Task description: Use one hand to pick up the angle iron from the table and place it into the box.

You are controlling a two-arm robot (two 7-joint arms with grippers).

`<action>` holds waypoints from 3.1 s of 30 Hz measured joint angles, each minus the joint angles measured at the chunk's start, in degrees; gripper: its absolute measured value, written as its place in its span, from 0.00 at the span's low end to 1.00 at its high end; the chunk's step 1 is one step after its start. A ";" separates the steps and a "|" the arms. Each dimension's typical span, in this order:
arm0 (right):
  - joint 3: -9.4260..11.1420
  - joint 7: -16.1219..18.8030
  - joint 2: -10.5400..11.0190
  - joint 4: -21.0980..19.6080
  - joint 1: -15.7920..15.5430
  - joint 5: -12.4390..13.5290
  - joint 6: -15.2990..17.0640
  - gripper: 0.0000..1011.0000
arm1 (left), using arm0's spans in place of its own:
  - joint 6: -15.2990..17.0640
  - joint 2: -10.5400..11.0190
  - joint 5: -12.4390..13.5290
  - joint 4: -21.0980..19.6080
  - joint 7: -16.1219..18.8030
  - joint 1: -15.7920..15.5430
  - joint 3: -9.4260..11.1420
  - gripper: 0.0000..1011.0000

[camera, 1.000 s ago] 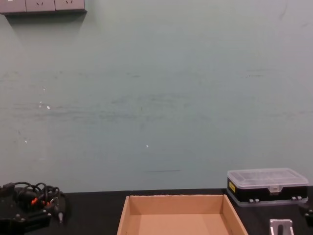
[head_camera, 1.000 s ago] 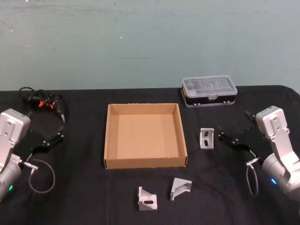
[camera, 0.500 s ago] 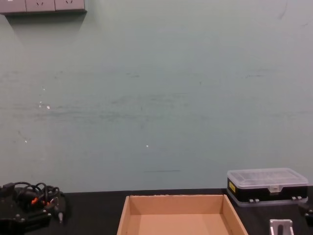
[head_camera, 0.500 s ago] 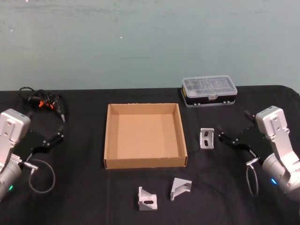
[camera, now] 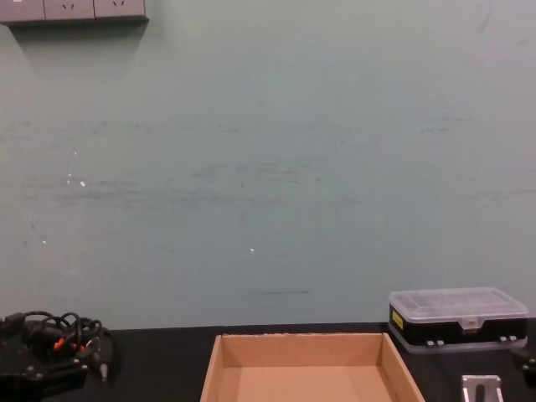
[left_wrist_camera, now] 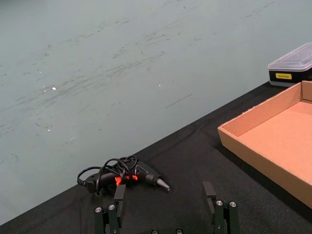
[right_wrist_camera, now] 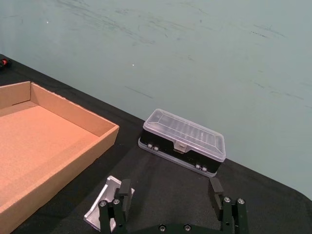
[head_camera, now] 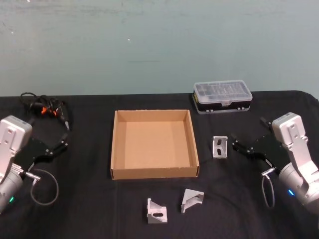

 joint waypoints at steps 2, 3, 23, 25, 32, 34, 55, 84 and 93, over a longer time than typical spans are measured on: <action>0.00 0.00 0.00 0.00 0.00 0.00 0.00 0.99 | 0.00 0.00 0.00 0.00 0.00 0.00 0.00 0.99; 0.00 0.00 0.00 0.00 0.00 0.00 0.00 0.99 | 0.00 0.00 0.00 0.00 0.00 0.00 0.00 0.99; 2.22 10.19 2.65 -3.14 -3.14 2.59 -6.08 0.99 | 0.00 0.00 0.00 0.00 0.00 0.00 0.00 0.99; 2.55 11.89 3.27 -3.82 -3.85 3.26 -6.63 0.99 | 0.00 0.00 0.00 0.00 0.00 0.00 0.00 0.99; 3.19 17.38 5.04 -5.28 -5.75 5.30 -8.80 0.99 | 0.00 0.00 0.00 0.00 0.00 0.00 0.00 0.99; 3.34 19.79 5.45 -5.36 -6.11 6.54 -9.52 0.99 | 0.00 0.00 0.00 0.00 0.00 0.00 0.00 0.99; 1.99 37.76 5.72 -0.96 -4.23 11.48 -10.47 0.99 | 0.00 0.00 0.00 0.00 0.00 0.00 0.00 0.99; -1.15 44.91 1.79 4.57 0.27 7.08 -5.99 0.99 | 0.00 0.00 0.00 0.00 0.00 0.00 0.00 0.99; -1.99 45.57 0.84 5.98 1.44 6.68 -5.18 0.99 | 0.00 0.00 0.00 0.00 0.00 0.00 0.00 0.99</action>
